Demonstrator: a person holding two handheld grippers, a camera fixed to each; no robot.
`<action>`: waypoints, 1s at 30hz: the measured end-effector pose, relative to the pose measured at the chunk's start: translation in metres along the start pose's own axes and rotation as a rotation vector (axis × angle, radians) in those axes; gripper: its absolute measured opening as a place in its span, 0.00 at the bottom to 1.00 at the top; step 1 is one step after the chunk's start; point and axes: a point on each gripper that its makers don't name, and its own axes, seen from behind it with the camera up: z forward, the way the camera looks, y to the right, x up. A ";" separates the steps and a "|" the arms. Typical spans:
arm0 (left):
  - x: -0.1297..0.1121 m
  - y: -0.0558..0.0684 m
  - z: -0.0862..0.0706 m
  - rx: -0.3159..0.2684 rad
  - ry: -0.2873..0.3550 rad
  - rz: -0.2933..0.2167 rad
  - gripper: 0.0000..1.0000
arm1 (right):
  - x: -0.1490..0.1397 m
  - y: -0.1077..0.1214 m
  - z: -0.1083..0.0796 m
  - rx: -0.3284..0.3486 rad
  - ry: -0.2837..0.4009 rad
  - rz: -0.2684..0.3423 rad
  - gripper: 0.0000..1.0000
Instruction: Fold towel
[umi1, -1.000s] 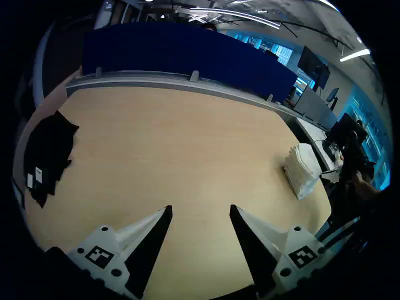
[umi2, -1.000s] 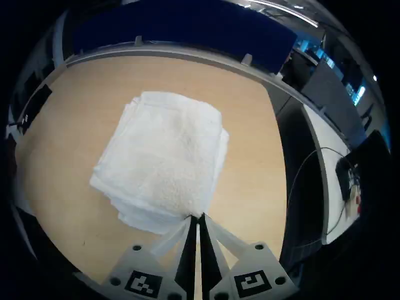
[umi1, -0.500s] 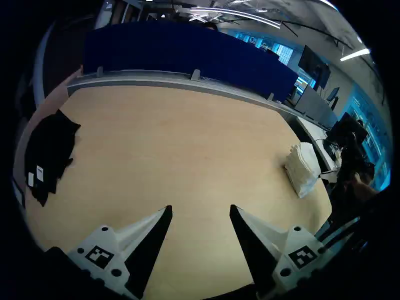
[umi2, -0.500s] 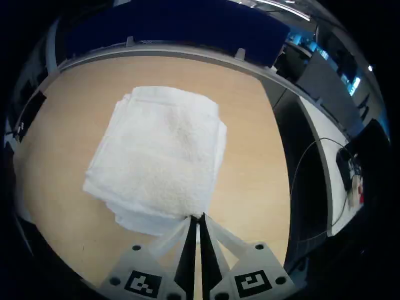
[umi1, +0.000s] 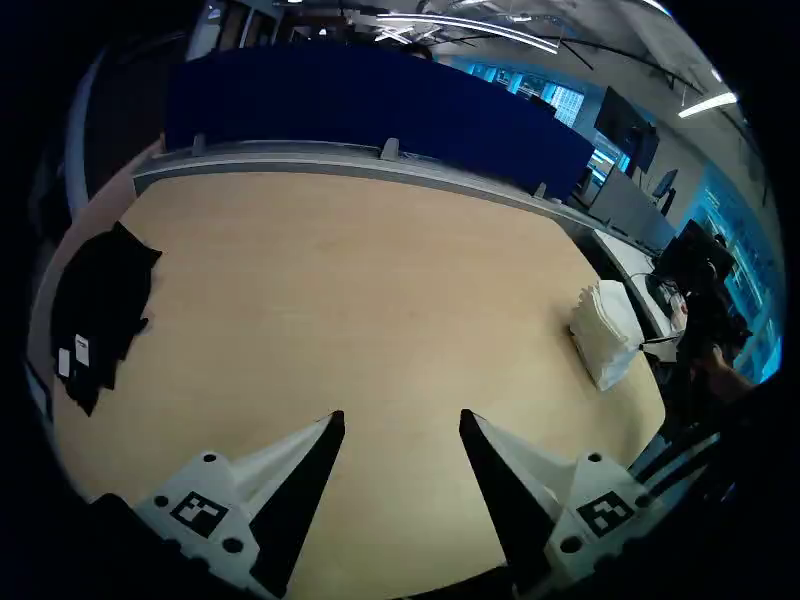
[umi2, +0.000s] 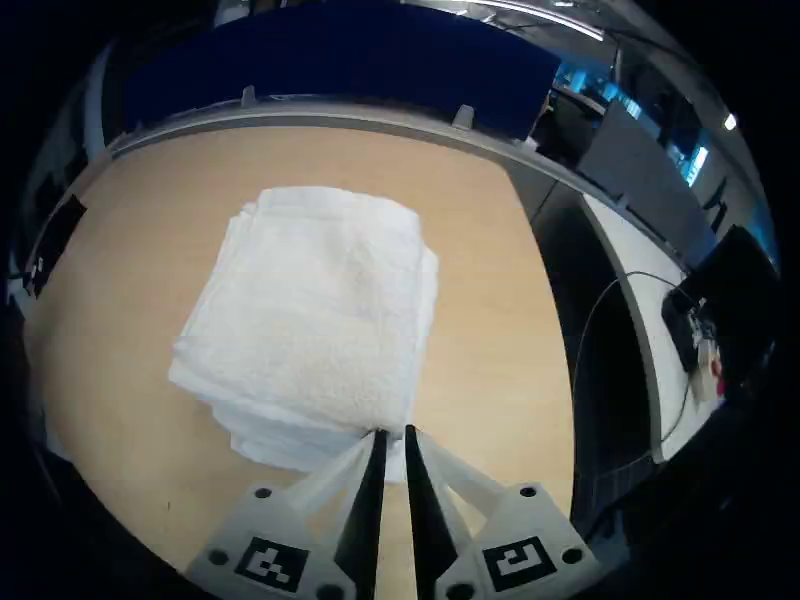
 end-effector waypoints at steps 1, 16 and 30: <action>0.000 0.000 0.000 -0.001 0.000 0.000 0.85 | 0.000 0.001 -0.002 -0.005 0.003 0.000 0.24; 0.002 0.005 -0.003 -0.014 0.005 0.005 0.85 | 0.002 -0.001 -0.017 -0.038 0.038 -0.008 1.00; 0.009 0.002 -0.007 -0.017 0.027 0.001 0.85 | 0.028 -0.012 -0.029 -0.017 0.097 -0.002 1.00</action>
